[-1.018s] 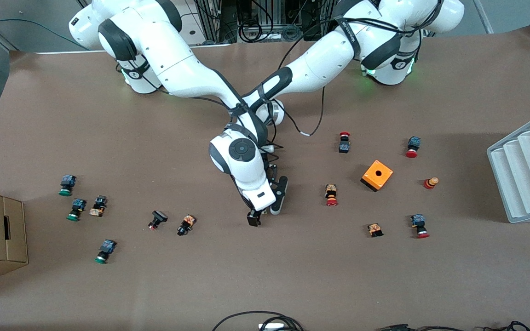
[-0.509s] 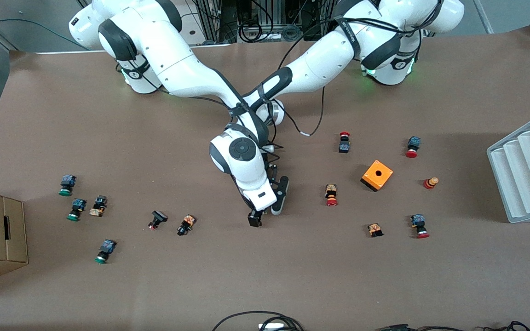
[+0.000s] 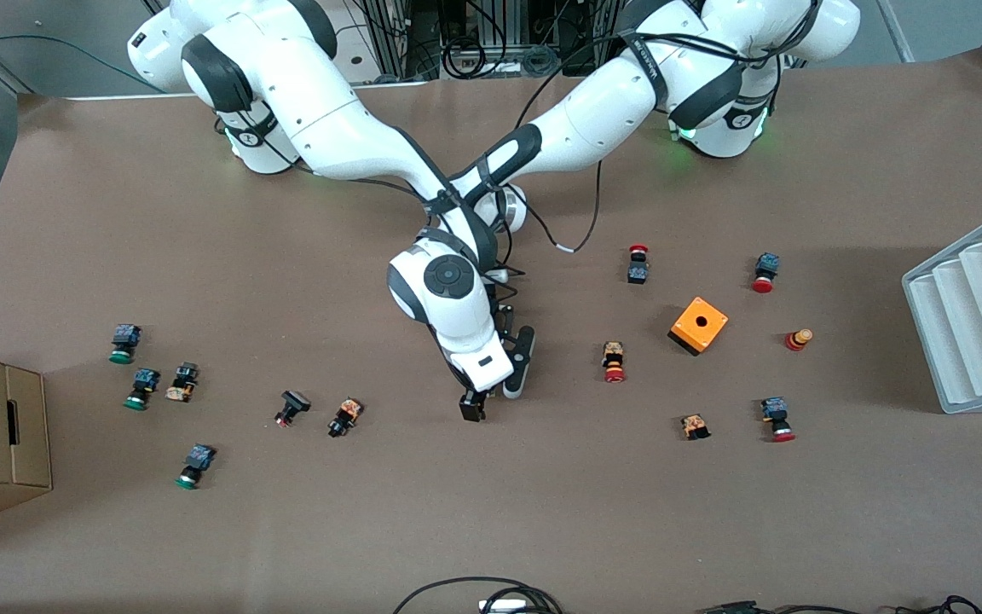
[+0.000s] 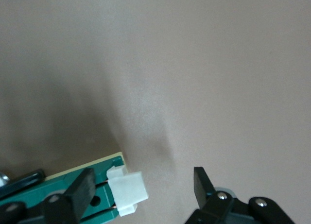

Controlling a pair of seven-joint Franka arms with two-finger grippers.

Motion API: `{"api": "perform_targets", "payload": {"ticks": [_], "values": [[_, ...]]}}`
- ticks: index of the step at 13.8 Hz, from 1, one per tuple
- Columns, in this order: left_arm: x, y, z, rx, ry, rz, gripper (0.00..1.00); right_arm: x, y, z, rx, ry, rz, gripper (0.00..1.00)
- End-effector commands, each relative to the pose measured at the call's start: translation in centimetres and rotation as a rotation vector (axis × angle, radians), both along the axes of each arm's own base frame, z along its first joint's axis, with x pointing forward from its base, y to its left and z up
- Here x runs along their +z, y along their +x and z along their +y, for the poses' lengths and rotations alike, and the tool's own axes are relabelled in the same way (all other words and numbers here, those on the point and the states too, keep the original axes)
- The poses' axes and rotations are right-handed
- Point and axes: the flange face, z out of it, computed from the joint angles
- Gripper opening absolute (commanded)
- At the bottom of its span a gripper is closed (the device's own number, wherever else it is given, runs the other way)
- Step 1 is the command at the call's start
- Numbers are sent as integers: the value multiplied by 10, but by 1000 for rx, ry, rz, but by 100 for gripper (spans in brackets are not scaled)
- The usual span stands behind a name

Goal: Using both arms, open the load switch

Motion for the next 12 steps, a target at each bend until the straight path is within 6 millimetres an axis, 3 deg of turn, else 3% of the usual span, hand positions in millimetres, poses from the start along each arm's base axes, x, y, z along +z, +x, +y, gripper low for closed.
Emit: {"api": "perform_targets", "payload": {"ticks": [1, 7, 12], "values": [[-29, -11, -1, -16, -14, 48, 59, 8, 2, -5, 24, -14, 13, 91], [-29, -12, -1, -17, -14, 49, 59, 13, 4, -13, 45, -30, 22, 91], [-29, -11, -1, -17, -15, 49, 59, 5, 4, -14, 44, -33, 29, 90]]}}
